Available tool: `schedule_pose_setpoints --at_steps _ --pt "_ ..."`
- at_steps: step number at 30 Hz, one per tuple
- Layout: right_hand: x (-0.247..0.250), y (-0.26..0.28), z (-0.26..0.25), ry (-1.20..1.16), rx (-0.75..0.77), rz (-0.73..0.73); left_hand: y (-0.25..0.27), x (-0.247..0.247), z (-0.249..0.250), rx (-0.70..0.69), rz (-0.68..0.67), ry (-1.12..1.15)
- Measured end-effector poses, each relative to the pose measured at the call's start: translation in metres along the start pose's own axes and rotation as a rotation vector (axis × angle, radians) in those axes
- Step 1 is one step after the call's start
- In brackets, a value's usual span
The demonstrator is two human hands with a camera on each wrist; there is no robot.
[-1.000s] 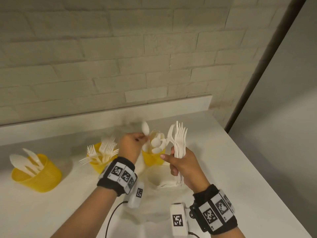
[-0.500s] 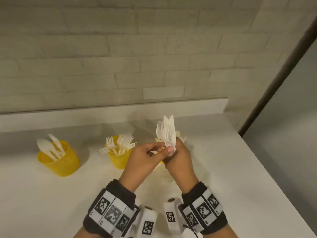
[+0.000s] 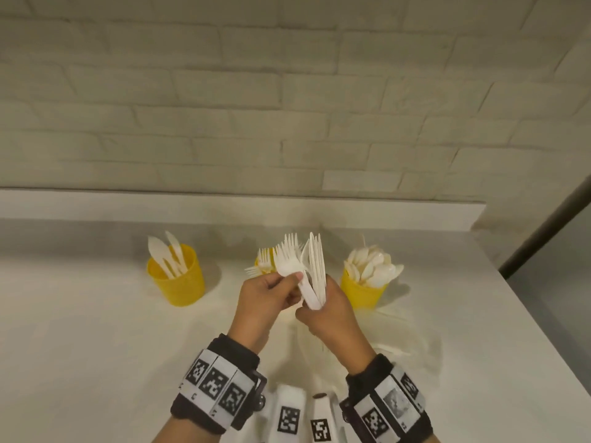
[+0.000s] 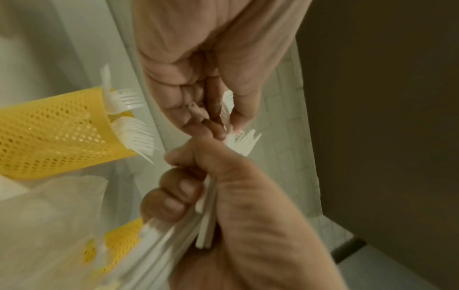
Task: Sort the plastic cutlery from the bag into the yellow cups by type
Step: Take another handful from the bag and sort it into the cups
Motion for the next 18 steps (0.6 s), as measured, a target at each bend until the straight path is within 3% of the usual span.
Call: schedule_pose_setpoints --at_steps 5,11,14,18 --pt "-0.007 0.007 0.016 -0.172 -0.117 -0.062 -0.009 0.016 0.007 0.04 -0.033 0.159" --pt "0.019 0.014 0.035 -0.294 -0.218 0.044 -0.04 0.049 0.046 -0.155 0.094 0.2" --pt "0.036 0.013 0.039 -0.374 -0.234 0.113 -0.062 0.054 0.047 -0.207 0.165 0.015" --pt "0.044 0.01 0.036 -0.414 -0.233 0.147 -0.084 0.039 0.03 -0.239 0.15 -0.541"
Point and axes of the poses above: each hand's wrist, its own y-axis away from the middle knuckle, its own x-axis out of the back of the hand, z = x × y, the point moved 8 cm from there along -y, towards the middle knuckle, and after that the axes turned 4 degrees about x, right-handed, at the moved point
